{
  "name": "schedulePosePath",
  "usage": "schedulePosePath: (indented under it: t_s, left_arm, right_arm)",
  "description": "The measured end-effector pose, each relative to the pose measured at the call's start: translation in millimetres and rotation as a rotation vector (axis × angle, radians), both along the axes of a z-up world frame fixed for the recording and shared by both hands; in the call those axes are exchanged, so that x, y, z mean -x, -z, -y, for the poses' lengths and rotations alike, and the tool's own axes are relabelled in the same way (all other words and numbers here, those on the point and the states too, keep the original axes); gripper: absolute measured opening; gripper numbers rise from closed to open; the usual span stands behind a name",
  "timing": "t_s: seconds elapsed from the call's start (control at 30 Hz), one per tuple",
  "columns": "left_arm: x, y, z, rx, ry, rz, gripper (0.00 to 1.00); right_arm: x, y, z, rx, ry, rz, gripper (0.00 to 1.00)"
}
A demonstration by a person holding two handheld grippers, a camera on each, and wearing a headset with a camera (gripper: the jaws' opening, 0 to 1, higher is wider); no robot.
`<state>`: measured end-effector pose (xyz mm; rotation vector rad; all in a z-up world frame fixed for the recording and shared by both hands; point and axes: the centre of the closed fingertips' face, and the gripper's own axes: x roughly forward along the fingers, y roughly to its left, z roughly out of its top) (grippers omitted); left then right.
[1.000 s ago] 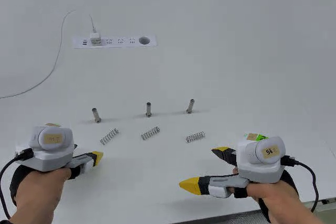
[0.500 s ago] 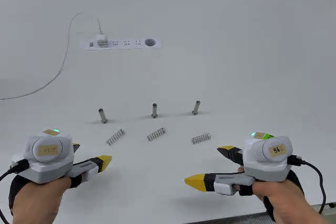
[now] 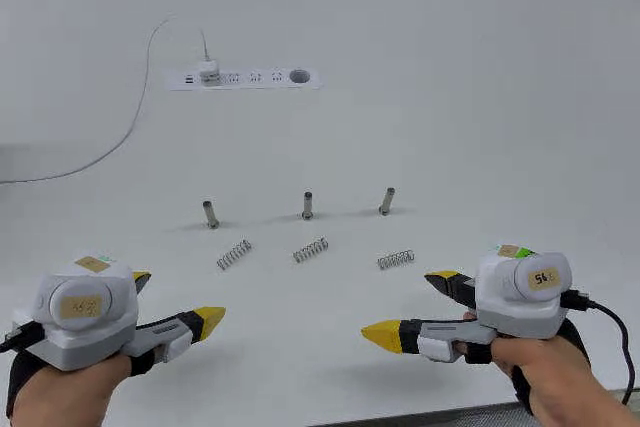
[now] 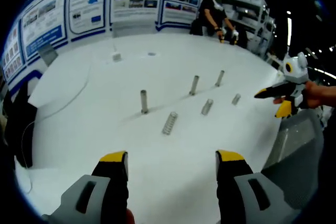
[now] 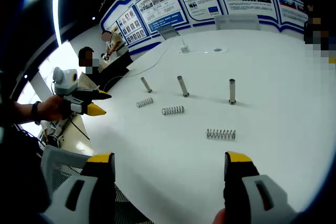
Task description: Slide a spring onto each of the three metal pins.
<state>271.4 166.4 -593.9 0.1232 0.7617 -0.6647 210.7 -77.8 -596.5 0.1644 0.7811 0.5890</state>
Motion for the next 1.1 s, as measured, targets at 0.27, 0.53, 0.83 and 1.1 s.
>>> schedulePosePath:
  t_s: [0.27,0.53,0.83,1.1]
  left_arm:
    - [8.2,0.2,-3.9,0.014,0.007,-0.01,0.74]
    - [7.6,1.6,2.2,0.008,0.036,-0.014,0.78]
    - [9.2,3.4,12.5,0.0,0.075,-0.024,0.8]
    - [18.0,10.5,23.8,-0.041,0.154,-0.041,0.79]
  right_arm:
    - [2.5,1.6,-2.9,0.0,-0.006,-0.005,0.87]
    - [5.9,3.6,-2.7,0.004,-0.007,-0.012,0.88]
    - [6.8,4.0,0.3,0.002,0.003,-0.013,0.88]
    - [9.6,5.7,0.4,0.001,0.006,-0.019,0.88]
